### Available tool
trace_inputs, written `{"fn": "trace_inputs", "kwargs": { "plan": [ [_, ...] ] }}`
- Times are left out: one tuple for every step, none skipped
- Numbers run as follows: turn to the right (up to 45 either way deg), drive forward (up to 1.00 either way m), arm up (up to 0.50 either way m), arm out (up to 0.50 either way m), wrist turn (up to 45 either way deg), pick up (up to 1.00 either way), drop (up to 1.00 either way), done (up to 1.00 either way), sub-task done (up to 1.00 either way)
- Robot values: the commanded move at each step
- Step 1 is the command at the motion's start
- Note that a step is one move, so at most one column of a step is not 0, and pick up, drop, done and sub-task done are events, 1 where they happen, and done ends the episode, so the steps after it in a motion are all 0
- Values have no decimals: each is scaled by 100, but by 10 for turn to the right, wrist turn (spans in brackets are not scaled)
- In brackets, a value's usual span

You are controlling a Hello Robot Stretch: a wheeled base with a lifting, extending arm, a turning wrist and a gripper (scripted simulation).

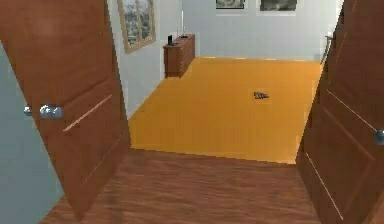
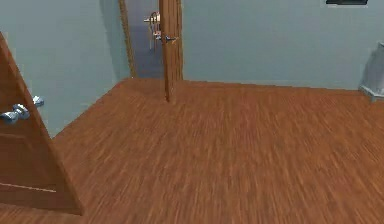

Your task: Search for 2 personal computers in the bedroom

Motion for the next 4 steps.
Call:
{"fn": "trace_inputs", "kwargs": {
  "plan": [
    [0, 100, 0, 0, 0, 0, 0, 0, 0],
    [0, 100, 0, 0, 0, 0, 0, 0, 0],
    [0, 100, 0, 0, 0, 0, 0, 0, 0],
    [0, 85, 0, 0, 0, 0, 0, 0, 0]
  ]
}}
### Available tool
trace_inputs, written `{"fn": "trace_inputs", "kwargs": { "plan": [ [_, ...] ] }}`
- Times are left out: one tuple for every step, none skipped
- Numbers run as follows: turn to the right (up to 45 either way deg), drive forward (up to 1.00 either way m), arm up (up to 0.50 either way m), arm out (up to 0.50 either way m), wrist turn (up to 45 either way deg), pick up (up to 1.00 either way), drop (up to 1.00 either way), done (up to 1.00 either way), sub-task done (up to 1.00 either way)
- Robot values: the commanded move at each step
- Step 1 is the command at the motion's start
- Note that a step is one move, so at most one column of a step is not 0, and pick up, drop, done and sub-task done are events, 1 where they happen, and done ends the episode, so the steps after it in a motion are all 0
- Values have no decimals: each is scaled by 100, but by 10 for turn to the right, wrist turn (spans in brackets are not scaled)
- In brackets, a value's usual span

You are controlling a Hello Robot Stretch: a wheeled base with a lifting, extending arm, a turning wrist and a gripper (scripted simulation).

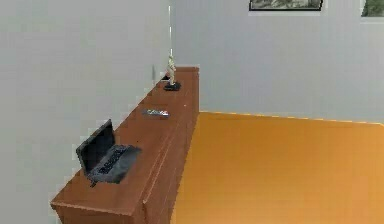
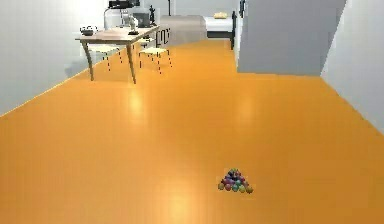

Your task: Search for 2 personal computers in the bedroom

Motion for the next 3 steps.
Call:
{"fn": "trace_inputs", "kwargs": {
  "plan": [
    [-240, 0, 0, 0, 0, 0, 0, 0, 0],
    [0, 0, 0, 0, 0, 0, 0, 0, 100],
    [450, 0, 0, 0, 0, 0, 0, 0, 0]
  ]
}}
